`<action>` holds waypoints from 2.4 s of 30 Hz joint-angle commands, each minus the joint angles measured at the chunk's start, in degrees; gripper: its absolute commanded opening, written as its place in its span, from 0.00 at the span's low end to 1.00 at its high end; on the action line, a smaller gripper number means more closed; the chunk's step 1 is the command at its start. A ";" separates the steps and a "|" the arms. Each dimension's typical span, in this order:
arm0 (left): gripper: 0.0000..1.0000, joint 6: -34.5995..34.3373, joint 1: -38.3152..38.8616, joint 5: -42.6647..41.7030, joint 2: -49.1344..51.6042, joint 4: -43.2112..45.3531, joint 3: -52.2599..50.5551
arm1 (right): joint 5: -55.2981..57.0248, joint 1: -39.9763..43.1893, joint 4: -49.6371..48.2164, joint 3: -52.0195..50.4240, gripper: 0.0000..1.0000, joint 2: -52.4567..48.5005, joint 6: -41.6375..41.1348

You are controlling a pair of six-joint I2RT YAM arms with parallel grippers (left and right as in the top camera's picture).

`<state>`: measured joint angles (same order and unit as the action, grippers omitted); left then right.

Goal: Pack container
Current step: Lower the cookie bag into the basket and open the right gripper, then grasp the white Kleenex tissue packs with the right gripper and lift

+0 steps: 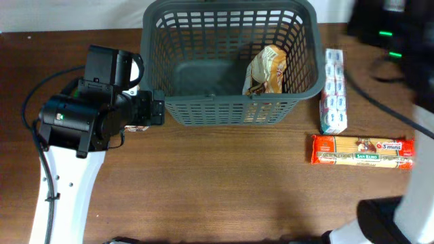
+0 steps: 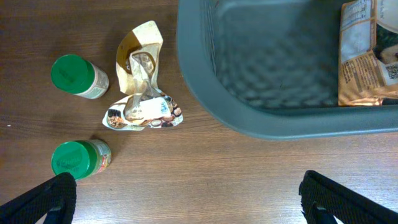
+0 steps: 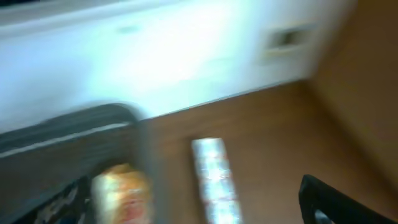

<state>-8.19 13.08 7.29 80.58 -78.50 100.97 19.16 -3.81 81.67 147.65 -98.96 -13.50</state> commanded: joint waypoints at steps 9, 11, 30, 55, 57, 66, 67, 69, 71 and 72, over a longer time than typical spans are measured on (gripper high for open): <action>0.99 0.04 -0.24 -0.42 0.00 0.02 0.22 | -22.58 29.16 5.62 -16.09 0.99 -5.84 2.78; 0.99 0.04 -0.24 -0.42 0.00 0.39 0.22 | -27.32 29.59 5.14 -22.75 1.00 -6.91 4.76; 0.99 0.04 -0.24 -0.44 0.26 1.95 0.22 | -34.45 20.06 -35.45 -61.46 0.89 -10.21 14.88; 0.99 0.04 -0.24 -3.61 0.33 1.31 0.22 | -30.71 20.35 -25.81 -51.78 0.04 -6.03 8.52; 0.99 0.07 -0.24 -3.32 0.33 1.31 0.22 | -30.73 20.17 -22.82 -48.11 0.04 -1.49 8.52; 0.99 0.04 -0.31 5.88 0.33 4.20 0.22 | -33.05 11.58 -18.18 -39.56 0.04 16.15 20.09; 0.99 0.07 -0.28 7.82 0.33 4.59 0.22 | -33.75 9.84 -18.16 -39.56 0.04 17.03 22.49; 0.99 0.07 -0.28 12.13 0.33 5.92 0.22 | -35.98 4.17 -18.16 -39.58 0.04 18.10 29.99; 0.99 0.07 -0.31 15.02 0.33 7.26 0.22 | -36.41 -0.76 -18.25 -39.65 0.04 17.57 37.86; 0.99 0.04 -0.31 16.00 0.33 7.69 0.22 | -36.54 -2.75 -18.36 -39.65 0.04 16.94 41.81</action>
<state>-8.19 13.08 15.33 80.64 -72.07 100.97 -14.37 -0.25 63.59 108.29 -79.22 11.94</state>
